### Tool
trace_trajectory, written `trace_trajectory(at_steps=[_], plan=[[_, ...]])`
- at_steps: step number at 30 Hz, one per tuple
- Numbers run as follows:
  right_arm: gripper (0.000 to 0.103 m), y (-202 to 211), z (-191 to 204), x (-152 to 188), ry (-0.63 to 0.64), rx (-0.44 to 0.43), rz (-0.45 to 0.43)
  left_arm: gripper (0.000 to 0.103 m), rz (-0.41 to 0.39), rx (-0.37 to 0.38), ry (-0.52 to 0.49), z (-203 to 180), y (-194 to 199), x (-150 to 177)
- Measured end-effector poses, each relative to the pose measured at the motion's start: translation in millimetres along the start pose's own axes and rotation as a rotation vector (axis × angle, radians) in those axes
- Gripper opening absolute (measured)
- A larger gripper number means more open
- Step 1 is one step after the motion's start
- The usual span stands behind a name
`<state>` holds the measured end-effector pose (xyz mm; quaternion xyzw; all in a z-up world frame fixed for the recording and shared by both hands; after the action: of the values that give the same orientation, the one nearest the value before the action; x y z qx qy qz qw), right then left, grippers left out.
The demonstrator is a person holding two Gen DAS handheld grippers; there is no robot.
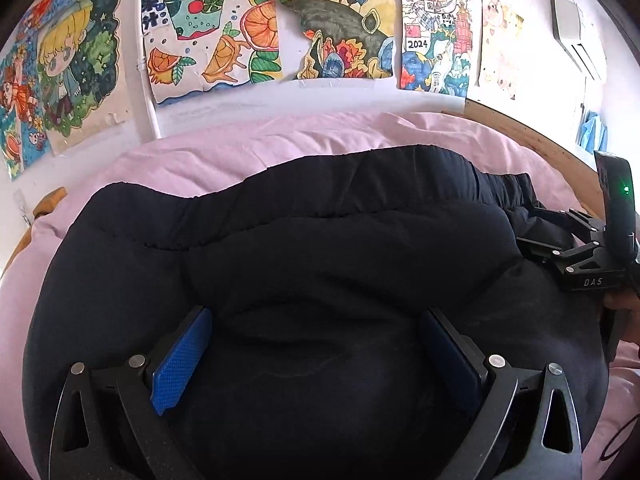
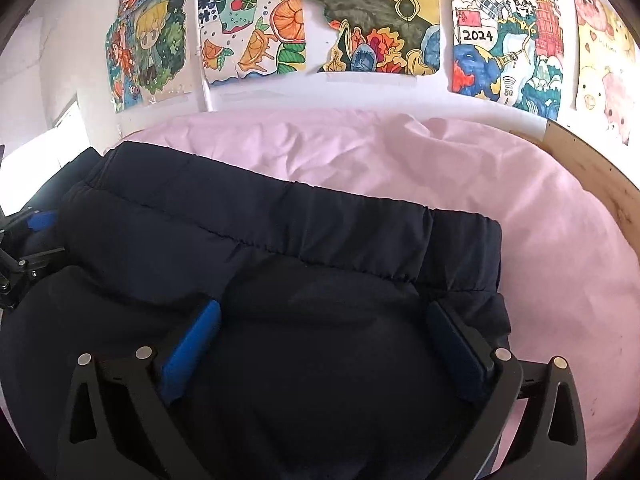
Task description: Fold large clothes
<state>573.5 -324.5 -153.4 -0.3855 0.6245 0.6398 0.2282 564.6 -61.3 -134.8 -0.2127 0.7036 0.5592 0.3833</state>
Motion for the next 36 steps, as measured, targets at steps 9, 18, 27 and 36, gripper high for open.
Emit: trace_trajectory(at_steps=[9,18,27,36], plan=[[0.102,-1,1,3,-0.006,0.0,-0.01,0.103,-0.002,0.001,0.001,-1,0,0],[0.102,0,1,4,-0.018,-0.001,-0.021,0.103,-0.003,0.002,0.001,-1,-1,0],[0.102,-4,-1,2,-0.034,-0.02,0.009,0.103,0.012,0.002,0.011,-1,-3,-1],[0.101,45,-9,-14,-0.119,-0.05,0.025,0.103,0.134,-0.011,0.157,15,43,-18]])
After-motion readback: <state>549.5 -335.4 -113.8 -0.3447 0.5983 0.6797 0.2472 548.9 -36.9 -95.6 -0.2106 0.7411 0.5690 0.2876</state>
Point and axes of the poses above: each gripper's, at about its wrist camera, not at the fingertips, and y roughly against the way its jaws point, z to its left, x to its underside, the point moved 6 cm from there along -y, roughly the way its jaws point, and after that the axes turned 8 degrees about y, right-handed, at the moved point
